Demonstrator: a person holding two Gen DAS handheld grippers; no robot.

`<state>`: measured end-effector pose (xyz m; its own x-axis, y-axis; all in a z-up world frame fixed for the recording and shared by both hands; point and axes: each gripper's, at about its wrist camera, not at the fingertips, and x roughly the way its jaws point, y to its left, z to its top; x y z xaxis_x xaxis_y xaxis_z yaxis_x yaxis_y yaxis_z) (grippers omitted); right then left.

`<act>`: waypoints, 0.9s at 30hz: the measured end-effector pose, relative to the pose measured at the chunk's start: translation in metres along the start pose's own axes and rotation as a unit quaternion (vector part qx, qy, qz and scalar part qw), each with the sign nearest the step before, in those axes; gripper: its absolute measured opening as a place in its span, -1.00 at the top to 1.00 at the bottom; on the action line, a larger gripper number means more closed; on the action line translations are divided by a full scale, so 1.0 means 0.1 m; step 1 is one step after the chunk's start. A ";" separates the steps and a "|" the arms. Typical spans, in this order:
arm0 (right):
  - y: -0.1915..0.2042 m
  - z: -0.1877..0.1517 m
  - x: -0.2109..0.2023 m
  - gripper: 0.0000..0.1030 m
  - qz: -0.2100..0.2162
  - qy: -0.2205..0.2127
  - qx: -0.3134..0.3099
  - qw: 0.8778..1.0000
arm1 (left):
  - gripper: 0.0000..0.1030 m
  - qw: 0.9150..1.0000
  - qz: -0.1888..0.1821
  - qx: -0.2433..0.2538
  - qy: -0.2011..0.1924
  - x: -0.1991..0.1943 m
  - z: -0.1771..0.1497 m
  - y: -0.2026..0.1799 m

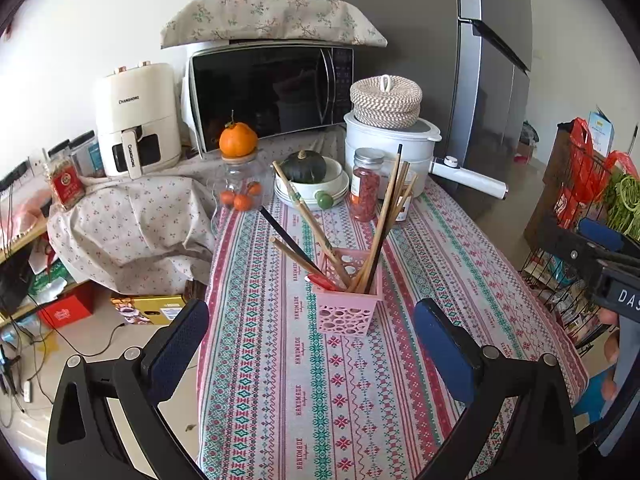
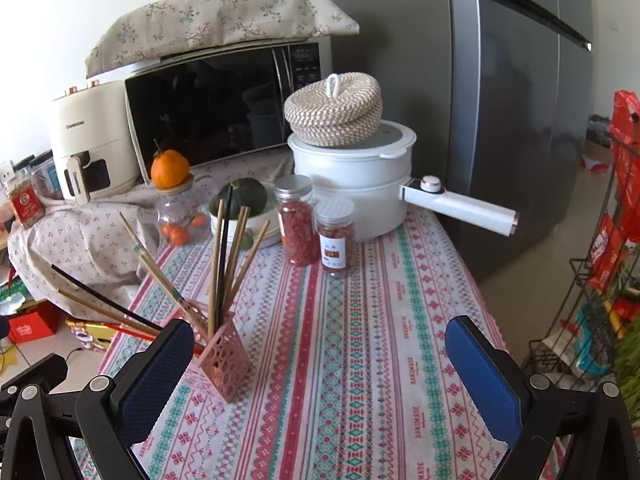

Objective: Organize utensils

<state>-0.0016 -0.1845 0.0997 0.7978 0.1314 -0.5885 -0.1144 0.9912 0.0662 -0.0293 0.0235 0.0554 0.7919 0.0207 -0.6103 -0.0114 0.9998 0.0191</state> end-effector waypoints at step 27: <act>0.00 -0.12 0.15 -1.00 0.006 0.058 0.011 0.998 | -1.00 1.000 -0.018 0.016 -0.017 -0.10 -0.07 -0.18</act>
<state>0.0035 -0.1831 0.0808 0.7228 0.1429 -0.6761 -0.1106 0.9897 0.0909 -0.0413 0.0057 0.0555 0.8120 -0.0157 -0.5834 0.0368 0.9990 0.0243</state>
